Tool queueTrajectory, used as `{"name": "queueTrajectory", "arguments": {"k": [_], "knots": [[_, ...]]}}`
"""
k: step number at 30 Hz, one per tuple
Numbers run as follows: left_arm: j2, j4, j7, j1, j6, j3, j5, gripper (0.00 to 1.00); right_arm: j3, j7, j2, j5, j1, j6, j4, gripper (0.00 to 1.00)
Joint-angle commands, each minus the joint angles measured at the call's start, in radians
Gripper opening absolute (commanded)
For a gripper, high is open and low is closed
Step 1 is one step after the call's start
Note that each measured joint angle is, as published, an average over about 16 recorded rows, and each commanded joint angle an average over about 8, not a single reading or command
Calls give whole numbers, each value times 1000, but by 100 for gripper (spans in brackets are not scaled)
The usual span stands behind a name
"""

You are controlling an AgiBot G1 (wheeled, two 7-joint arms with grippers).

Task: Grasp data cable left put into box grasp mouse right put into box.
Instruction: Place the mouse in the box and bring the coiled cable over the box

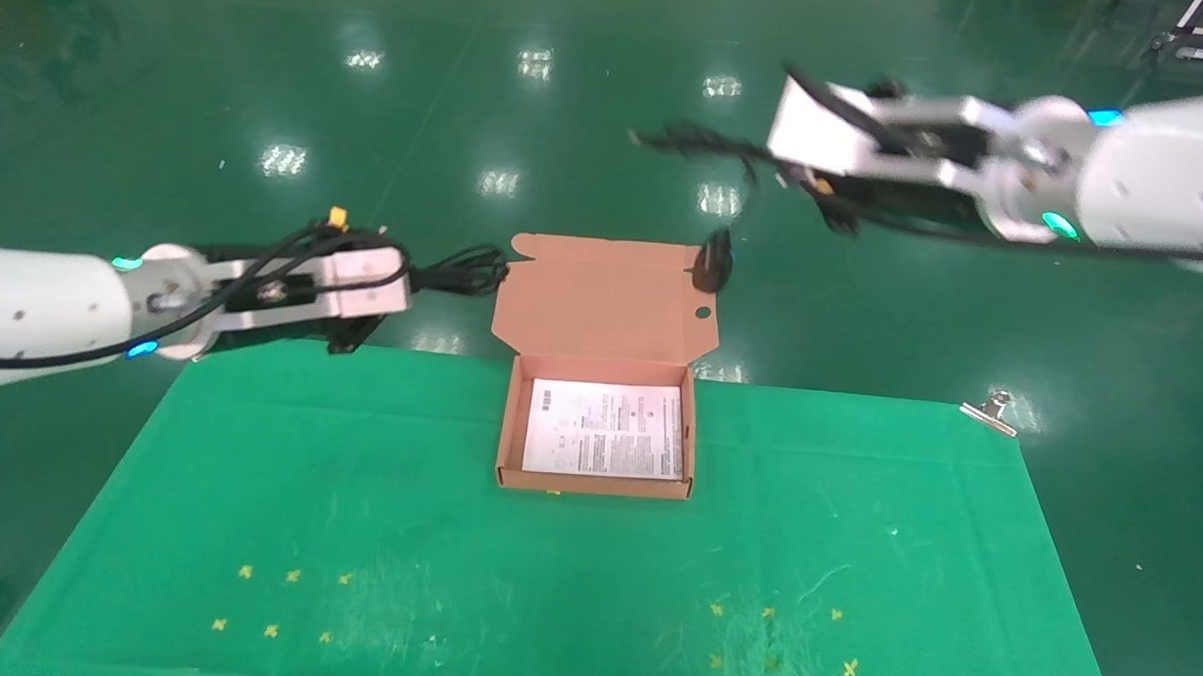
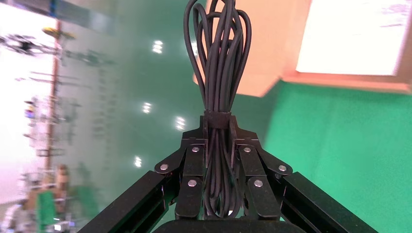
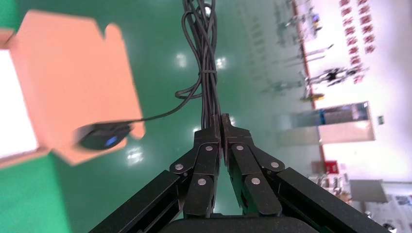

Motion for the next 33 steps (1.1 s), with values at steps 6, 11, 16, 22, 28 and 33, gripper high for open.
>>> {"name": "queueTrajectory", "arguments": {"k": [6, 11, 16, 22, 28, 33], "knots": [[53, -17, -63, -16, -59, -1, 145, 0, 13, -49, -107, 22, 43, 83, -97, 0], [73, -37, -128, -14, -80, -11, 273, 0, 15, -88, -147, 60, 49, 113, -143, 0], [82, -56, -167, -10, -76, -17, 337, 0, 13, -110, -167, 84, 51, 121, -162, 0], [80, -64, -183, -3, -72, -19, 366, 0, 12, -119, -182, 102, 53, 121, -172, 0], [64, -54, -184, 17, -60, -13, 378, 0, 5, -124, -178, 113, 37, 112, -164, 0], [57, -47, -200, 34, -47, -11, 415, 0, -4, -126, -182, 119, 16, 106, -164, 0]]}}
